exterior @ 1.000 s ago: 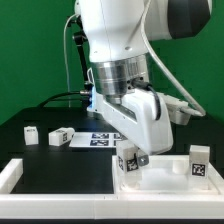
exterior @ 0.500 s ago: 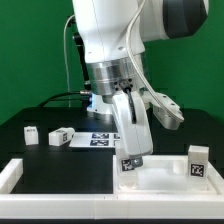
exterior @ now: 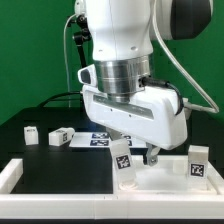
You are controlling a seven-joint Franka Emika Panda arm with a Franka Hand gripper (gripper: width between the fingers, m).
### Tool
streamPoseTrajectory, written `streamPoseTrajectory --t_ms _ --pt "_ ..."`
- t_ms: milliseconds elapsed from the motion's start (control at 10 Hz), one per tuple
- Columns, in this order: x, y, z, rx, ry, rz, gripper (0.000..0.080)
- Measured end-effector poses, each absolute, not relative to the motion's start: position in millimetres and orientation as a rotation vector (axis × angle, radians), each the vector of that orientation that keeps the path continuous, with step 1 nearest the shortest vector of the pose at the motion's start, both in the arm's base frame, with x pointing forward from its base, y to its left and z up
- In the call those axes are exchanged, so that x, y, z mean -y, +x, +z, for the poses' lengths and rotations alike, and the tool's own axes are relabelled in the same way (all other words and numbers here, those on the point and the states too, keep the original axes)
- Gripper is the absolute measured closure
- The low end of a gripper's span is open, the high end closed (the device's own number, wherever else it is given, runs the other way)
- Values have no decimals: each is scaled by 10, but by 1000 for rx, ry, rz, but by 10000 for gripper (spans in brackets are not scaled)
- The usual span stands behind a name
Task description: Assemble square table
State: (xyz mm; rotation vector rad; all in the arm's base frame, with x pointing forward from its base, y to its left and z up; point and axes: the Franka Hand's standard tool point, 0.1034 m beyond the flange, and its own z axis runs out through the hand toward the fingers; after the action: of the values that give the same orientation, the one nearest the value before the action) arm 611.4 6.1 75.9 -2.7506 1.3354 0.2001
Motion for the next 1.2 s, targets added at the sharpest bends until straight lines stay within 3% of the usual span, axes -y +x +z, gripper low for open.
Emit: streamPoseTrajectory --t_ms 600,1000,1200 --pt "78 6147 735 -427 -3020 39 150" --pt "124 6190 733 -346 -3032 5 150" --pt "126 6189 732 -399 -3025 8 397"
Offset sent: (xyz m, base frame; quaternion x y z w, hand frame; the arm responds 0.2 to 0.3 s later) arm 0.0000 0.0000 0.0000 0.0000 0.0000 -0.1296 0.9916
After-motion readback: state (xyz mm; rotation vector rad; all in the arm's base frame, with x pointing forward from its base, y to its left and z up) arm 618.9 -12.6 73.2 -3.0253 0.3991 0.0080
